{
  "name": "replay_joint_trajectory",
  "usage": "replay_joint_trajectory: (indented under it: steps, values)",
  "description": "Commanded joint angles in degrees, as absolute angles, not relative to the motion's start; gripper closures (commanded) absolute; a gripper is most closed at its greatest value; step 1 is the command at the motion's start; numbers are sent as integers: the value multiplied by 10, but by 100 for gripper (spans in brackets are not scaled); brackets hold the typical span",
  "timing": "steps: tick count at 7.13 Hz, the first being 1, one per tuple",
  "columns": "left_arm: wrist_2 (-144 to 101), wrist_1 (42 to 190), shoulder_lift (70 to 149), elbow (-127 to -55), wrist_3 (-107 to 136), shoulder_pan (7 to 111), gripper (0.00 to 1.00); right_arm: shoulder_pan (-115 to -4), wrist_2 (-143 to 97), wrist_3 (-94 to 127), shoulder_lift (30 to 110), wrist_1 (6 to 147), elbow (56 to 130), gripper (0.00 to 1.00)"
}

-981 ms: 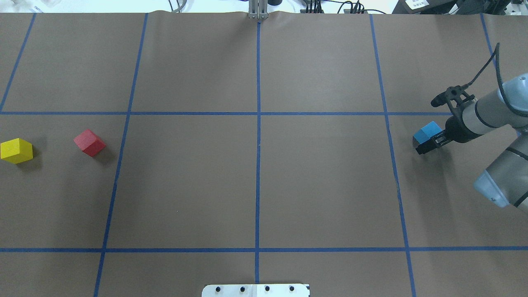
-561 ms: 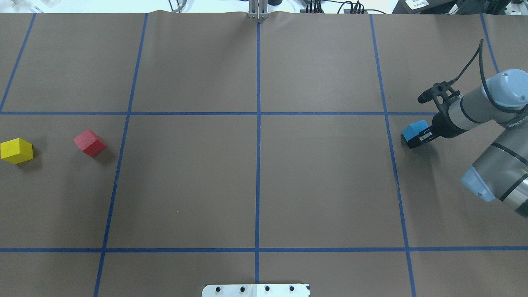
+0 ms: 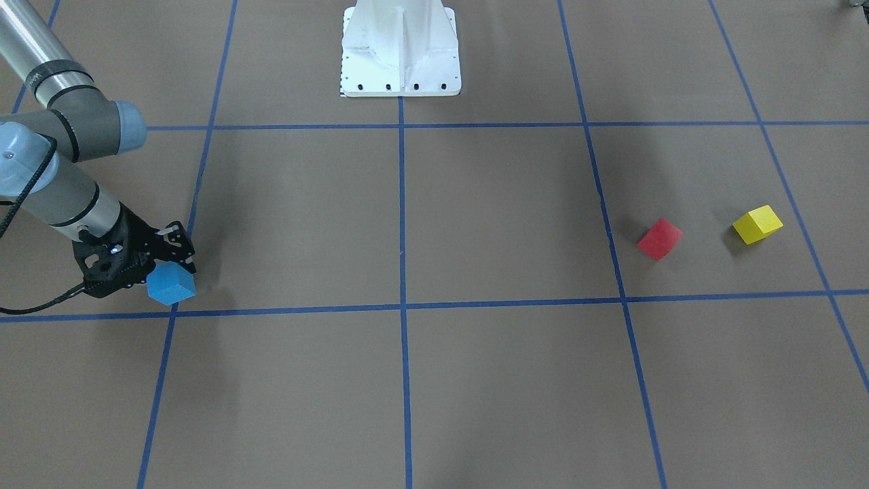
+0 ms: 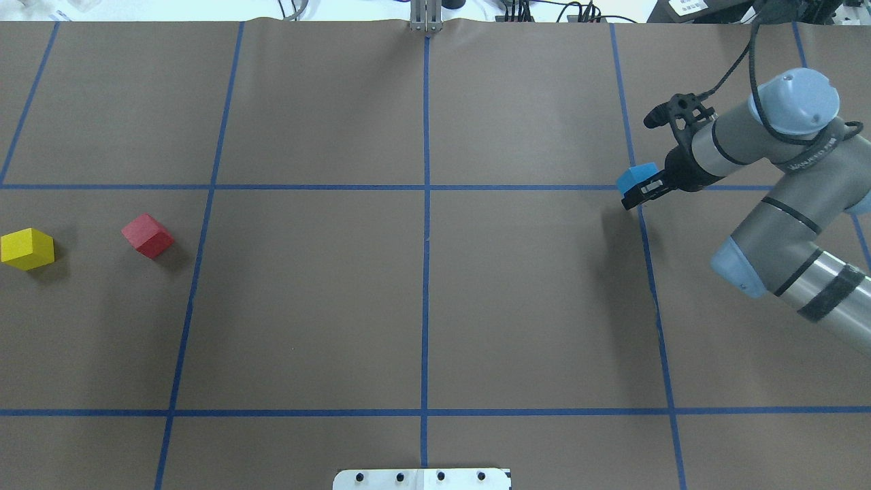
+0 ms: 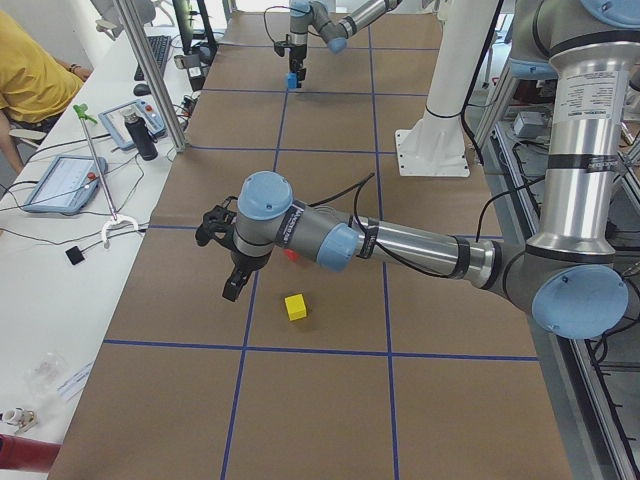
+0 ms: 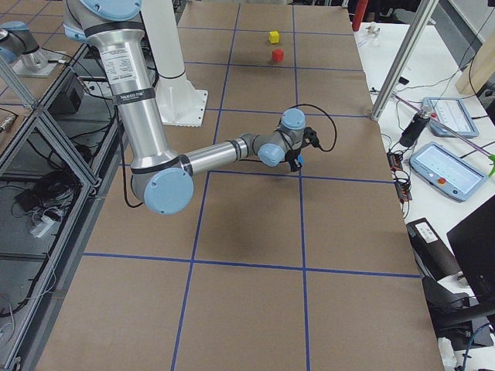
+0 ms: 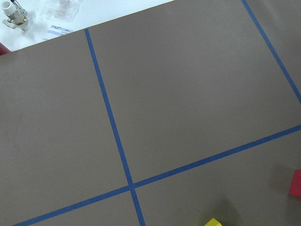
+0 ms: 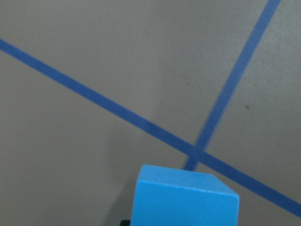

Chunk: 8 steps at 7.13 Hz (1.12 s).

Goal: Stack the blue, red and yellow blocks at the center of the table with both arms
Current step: 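Carry the blue cube with the right gripper to the table center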

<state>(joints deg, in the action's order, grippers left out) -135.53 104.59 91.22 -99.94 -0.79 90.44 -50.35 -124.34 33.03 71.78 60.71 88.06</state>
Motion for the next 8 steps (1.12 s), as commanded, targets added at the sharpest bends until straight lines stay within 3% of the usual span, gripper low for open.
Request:
replay_joint_trajectory:
  steps: [1,3,6,8]
  values:
    - [-1355,1046,912,-997,-8,904,0,-441,-1188,439,624,698,879,100]
    - [-1355,1046,912,-993,-8,904,0,-380,-1126,522,506,848,869,100]
    - [-1355,1046,912,-993,-8,904,0,-317,-1079,612,386,858,769,100]
    - [-1355,1046,912,-994,-8,904,0,-295,-1045,613,383,854,754,80]
